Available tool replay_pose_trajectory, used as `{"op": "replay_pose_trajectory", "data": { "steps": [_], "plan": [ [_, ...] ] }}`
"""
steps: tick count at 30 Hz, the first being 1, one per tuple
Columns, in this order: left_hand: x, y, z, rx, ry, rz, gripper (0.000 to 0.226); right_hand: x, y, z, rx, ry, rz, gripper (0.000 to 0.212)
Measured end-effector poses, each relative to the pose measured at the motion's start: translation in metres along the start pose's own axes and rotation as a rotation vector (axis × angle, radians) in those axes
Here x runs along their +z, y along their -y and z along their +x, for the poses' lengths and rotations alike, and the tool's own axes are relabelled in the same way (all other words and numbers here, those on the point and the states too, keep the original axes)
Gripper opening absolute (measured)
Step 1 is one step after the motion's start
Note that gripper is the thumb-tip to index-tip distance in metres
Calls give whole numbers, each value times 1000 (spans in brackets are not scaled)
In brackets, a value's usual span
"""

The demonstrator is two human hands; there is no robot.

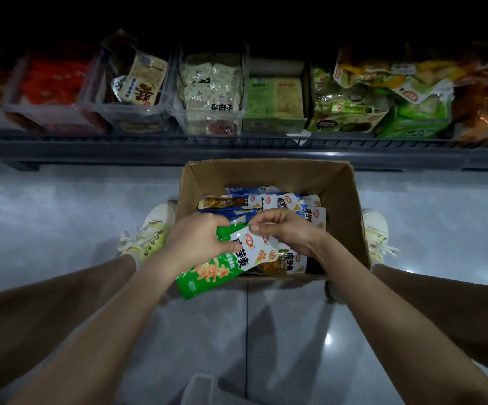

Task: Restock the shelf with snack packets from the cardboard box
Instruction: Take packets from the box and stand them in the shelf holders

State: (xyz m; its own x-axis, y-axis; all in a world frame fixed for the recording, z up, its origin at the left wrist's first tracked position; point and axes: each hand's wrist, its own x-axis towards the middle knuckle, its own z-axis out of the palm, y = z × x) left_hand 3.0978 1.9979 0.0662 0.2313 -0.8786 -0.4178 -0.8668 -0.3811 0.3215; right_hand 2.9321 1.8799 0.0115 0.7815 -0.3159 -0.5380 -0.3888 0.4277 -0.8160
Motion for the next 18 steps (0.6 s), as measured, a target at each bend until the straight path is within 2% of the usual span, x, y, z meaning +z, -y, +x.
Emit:
{"op": "replay_pose_trajectory", "data": {
  "steps": [2, 5, 9, 13, 16, 18],
  "plan": [
    [3, 7, -3, -22, 15, -60, 50, 4, -7, 1, 62, 12, 87, 10],
    [7, 20, -7, -84, -55, -134, 47, 6, -20, 5, 104, -43, 250, 18],
    [11, 45, -8, -235, -156, -429, 37, -2, -40, 10, 193, -46, 321, 36],
    [11, 59, -7, -350, -249, -662, 22, -5, -64, 21, 355, -67, 38, 35],
    [13, 64, -5, -376, -266, -717, 16, 2, -69, 26, 476, 39, -218, 34],
    [16, 66, -5, -377, -263, -749, 20, 8, -67, 26, 522, 132, -318, 46]
  ]
}}
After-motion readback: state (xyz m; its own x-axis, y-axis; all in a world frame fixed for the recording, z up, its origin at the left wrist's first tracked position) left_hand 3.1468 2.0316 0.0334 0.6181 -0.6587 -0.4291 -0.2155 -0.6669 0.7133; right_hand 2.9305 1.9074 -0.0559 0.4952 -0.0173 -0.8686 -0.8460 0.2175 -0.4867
